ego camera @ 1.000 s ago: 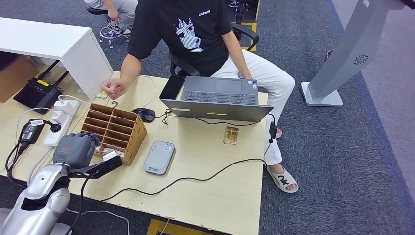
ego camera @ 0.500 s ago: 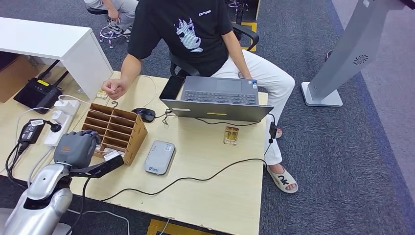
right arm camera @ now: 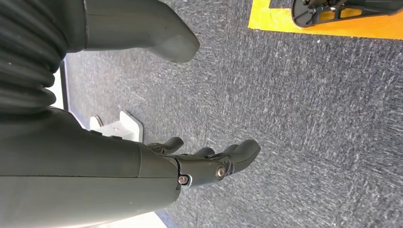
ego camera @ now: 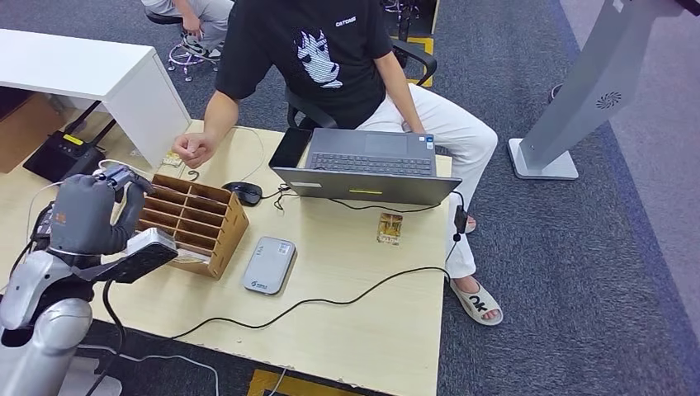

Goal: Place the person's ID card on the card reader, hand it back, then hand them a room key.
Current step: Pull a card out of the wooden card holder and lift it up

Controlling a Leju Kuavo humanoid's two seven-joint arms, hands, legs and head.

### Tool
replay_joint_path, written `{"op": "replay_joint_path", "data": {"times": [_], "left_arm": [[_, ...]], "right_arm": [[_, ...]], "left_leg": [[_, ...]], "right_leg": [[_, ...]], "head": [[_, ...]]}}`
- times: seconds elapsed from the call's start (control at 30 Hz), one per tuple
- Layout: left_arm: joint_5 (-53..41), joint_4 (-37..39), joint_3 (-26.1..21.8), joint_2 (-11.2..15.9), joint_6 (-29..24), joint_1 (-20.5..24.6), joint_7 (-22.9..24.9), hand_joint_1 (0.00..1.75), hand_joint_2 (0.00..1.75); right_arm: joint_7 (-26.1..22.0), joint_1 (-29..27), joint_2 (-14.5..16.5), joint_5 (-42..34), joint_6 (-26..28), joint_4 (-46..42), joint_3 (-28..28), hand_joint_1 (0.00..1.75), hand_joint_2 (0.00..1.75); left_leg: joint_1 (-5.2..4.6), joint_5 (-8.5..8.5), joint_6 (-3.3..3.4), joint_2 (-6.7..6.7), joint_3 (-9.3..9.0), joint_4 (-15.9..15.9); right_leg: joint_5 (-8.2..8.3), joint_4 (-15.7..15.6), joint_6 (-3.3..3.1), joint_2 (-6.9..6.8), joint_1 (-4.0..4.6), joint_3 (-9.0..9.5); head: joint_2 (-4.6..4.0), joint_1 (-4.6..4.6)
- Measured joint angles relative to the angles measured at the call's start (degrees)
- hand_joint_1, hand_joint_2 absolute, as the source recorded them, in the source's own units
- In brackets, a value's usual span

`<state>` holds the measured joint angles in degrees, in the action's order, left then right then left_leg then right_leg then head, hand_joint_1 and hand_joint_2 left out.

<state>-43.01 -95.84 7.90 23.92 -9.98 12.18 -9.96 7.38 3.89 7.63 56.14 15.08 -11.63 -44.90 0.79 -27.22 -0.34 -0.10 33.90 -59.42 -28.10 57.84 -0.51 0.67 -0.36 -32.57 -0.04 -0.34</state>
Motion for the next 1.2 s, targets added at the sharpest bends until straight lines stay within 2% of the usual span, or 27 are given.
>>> {"op": "replay_joint_path", "data": {"times": [0.07,0.1,0.23,0.47,1.2], "left_arm": [[0.6,-3.3,-0.6,0.3,0.1,-0.4,-0.4,0.32,1.75],[0.8,-4.7,-0.8,0.4,0.2,-0.7,-0.5,0.0,1.75],[1.0,-7.6,-1.3,1.2,1.9,-2.6,0.0,0.0,1.75],[1.0,-8.6,-1.3,2.1,3.3,-4.8,0.7,0.0,1.75],[1.1,-8.9,-1.4,2.6,3.3,-5.4,0.8,0.0,1.75]], "right_arm": [[0.0,0.0,0.0,-0.2,0.0,0.0,-0.4,0.0,1.75],[0.0,0.0,0.0,-0.3,0.0,0.0,-0.6,0.0,1.75],[0.0,0.0,0.0,-0.5,0.0,0.0,-1.4,0.0,1.75],[0.0,0.0,0.0,-0.7,0.0,0.0,-2.1,0.0,1.75],[0.0,0.0,0.0,-0.7,0.0,0.0,-2.3,0.0,1.75]], "left_leg": [[0.0,0.0,0.0,0.0,0.0,0.0],[0.0,0.0,0.0,0.0,-0.01,0.0],[0.0,0.01,0.0,0.01,-0.03,0.0],[0.01,0.02,-0.02,-0.01,-0.03,0.0],[0.01,0.04,-0.05,-0.01,-0.03,0.0]], "right_leg": [[0.0,0.0,0.0,-0.01,0.0,0.0],[0.0,0.0,0.0,-0.01,0.0,0.0],[0.0,0.0,0.0,-0.01,0.0,0.01],[0.0,0.0,0.0,-0.02,0.0,0.02],[0.0,0.0,0.0,-0.02,0.0,0.02]], "head": [[0.0,0.01],[0.0,0.0],[0.0,0.0],[0.0,-0.01],[0.0,-0.01]]}}
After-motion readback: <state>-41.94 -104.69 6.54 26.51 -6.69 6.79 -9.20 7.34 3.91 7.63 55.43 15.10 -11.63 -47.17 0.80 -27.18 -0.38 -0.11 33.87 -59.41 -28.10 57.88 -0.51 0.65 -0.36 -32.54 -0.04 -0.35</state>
